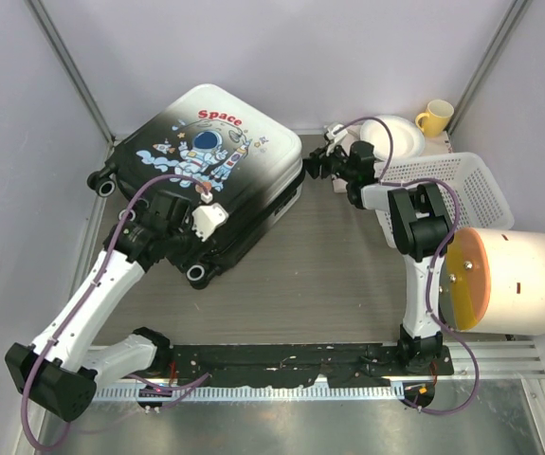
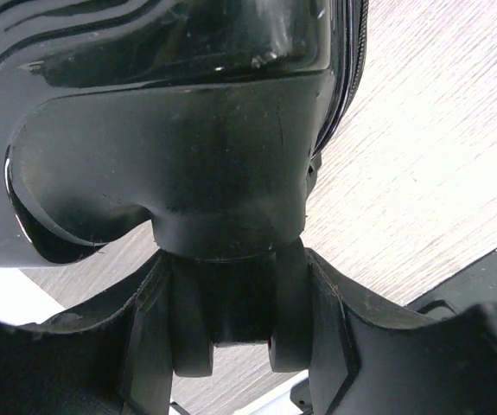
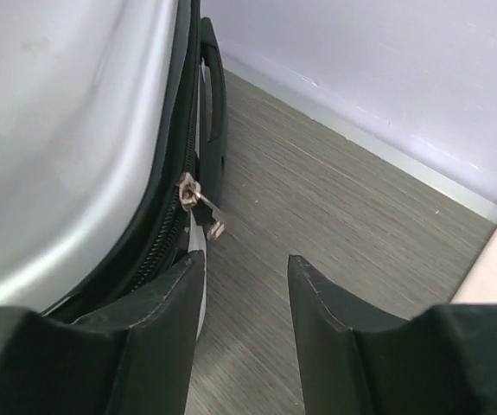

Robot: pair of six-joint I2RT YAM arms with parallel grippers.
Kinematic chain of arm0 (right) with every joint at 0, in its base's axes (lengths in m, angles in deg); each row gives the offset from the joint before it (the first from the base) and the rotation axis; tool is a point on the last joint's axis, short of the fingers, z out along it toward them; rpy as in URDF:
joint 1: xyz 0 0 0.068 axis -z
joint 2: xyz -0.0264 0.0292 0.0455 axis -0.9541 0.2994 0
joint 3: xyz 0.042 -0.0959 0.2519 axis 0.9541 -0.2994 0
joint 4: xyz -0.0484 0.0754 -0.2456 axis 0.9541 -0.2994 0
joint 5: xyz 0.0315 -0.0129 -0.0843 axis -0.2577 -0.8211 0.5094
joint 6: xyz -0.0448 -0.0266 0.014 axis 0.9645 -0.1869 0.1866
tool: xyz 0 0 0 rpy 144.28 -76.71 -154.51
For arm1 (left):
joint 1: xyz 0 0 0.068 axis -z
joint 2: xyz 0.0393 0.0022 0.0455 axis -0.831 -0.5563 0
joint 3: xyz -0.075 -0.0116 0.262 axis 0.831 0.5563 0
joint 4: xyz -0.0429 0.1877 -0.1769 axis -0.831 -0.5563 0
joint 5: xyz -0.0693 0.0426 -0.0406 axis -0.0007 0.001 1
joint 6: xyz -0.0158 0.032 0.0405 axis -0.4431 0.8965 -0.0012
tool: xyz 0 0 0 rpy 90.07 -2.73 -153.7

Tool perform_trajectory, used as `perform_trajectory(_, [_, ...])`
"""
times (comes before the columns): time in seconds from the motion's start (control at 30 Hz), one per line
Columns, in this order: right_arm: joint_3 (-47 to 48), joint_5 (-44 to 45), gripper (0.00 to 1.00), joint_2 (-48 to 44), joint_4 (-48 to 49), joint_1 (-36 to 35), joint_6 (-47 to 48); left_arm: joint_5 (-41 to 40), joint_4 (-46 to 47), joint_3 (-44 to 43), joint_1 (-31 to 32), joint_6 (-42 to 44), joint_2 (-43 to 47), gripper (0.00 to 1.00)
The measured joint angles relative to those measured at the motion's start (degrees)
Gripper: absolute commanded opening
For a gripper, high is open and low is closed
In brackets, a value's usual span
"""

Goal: Open, take out, and arrange the luggage

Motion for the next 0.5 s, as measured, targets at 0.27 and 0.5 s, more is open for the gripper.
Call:
perform_trajectory(0.27, [0.5, 1.8, 0.65, -2.7, -9.4, 1.1, -2.6, 9.7, -7.1, -9.8, -5.2, -5.0, 0.0, 0.84])
perform_trajectory(0.5, [10.9, 6.2, 0.65, -2.6, -17.2, 2.7, -9.1, 12.7, -2.9, -20.3, -9.4, -18.3, 1.8, 0.87])
